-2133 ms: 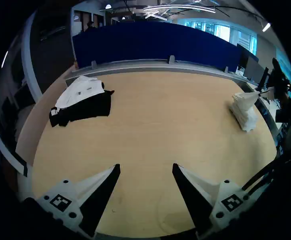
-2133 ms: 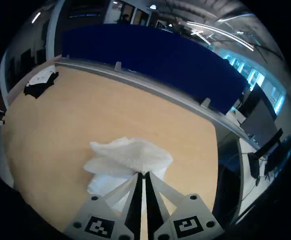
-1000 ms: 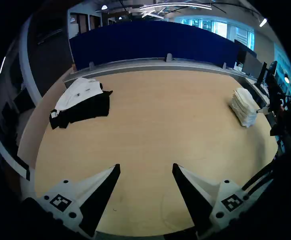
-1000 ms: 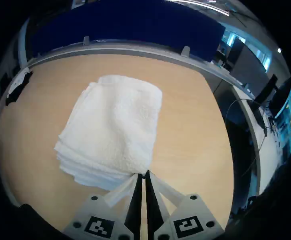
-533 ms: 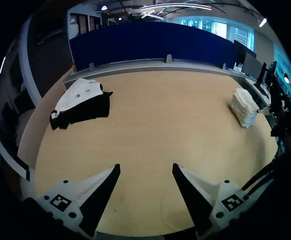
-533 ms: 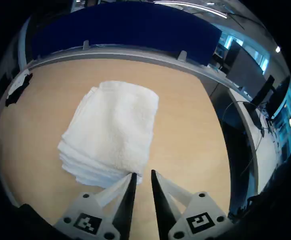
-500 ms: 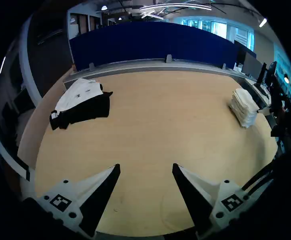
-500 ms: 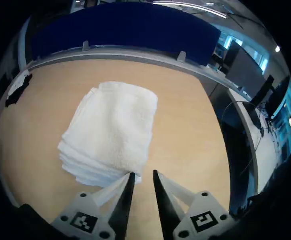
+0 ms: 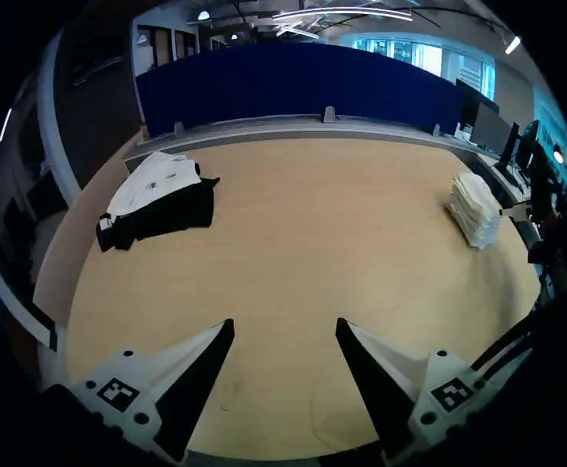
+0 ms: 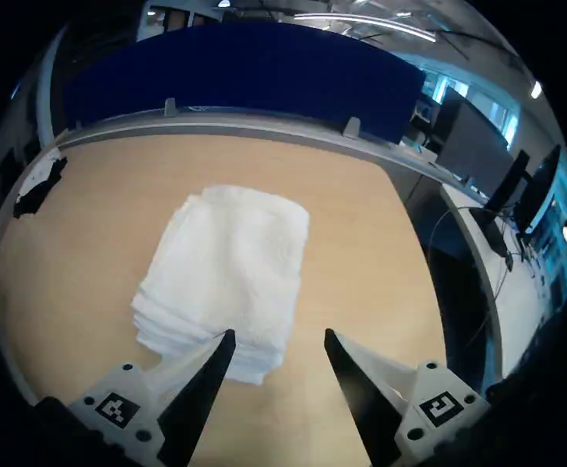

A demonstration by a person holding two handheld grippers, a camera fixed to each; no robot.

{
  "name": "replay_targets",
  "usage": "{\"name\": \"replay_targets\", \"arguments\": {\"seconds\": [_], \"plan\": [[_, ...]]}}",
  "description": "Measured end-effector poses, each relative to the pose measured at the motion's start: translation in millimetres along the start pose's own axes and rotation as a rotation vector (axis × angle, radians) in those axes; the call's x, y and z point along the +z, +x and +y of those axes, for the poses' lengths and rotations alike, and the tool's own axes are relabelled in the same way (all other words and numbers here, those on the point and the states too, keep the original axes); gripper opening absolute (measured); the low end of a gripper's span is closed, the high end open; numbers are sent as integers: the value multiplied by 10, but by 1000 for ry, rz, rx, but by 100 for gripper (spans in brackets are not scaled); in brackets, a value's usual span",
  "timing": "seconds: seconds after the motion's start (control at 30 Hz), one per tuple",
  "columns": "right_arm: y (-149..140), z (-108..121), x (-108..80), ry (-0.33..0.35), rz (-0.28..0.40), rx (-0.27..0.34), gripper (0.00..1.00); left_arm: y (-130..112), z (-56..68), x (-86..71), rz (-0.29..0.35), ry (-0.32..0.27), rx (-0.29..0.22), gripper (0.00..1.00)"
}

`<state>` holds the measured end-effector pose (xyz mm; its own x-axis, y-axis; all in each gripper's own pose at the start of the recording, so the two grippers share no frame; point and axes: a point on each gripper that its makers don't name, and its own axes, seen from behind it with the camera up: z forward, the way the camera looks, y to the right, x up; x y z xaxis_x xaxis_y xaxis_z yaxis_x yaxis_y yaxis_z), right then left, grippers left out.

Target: Fold towel

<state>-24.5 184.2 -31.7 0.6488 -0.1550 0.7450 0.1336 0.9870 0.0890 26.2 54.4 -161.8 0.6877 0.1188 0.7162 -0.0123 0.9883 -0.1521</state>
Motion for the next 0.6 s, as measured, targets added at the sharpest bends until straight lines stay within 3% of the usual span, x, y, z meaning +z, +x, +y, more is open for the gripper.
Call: {"name": "replay_targets", "arguments": {"seconds": [0.3,0.6], "plan": [[328,-425,155,75,52,35,88,-40,-18,3,-2,8,-1,97],[230,-673,310,106,22,28,89,-45,-50,12,-3,12,-10,97]]}}
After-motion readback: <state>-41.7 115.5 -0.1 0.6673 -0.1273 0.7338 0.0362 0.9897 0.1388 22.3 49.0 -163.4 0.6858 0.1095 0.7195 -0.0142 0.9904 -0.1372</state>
